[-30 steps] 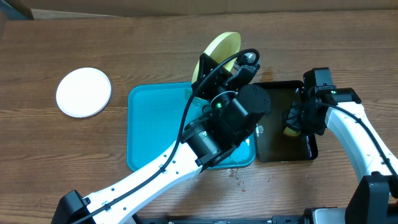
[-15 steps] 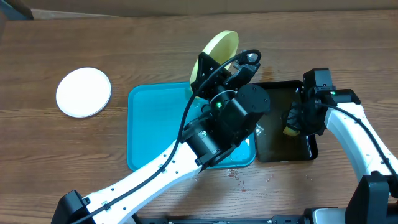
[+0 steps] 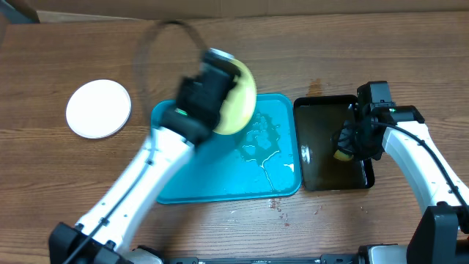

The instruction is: Clean dirty plates on tray and stack at the side

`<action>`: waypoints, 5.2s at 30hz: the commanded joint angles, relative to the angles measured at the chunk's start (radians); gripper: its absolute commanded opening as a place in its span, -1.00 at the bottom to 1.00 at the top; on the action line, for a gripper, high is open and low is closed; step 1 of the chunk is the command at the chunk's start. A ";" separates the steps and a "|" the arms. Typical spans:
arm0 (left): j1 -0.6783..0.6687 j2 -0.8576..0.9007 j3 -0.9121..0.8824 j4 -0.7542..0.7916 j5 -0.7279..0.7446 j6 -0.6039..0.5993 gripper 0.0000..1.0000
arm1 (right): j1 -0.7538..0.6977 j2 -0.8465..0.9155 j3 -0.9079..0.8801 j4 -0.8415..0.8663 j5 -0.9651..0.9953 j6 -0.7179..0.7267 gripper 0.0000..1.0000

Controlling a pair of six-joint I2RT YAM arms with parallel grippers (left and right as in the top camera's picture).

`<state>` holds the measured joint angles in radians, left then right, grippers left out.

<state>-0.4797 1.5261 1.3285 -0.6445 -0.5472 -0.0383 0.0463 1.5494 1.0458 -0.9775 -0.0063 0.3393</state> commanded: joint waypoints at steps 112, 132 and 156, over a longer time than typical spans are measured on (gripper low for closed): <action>0.386 0.125 0.147 -0.111 1.113 -0.201 1.00 | 0.029 -0.744 0.225 0.025 0.013 -0.059 1.00; 0.386 0.125 0.147 -0.111 1.113 -0.201 1.00 | 0.062 -1.464 -0.265 0.619 0.098 -0.266 1.00; 0.386 0.125 0.147 -0.111 1.113 -0.201 1.00 | 0.058 -1.547 -1.039 1.157 -0.060 -0.262 1.00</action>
<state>-0.0902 1.6405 1.4670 -0.7559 0.5507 -0.2546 0.1112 0.0147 0.0326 0.2245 -0.0666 0.0807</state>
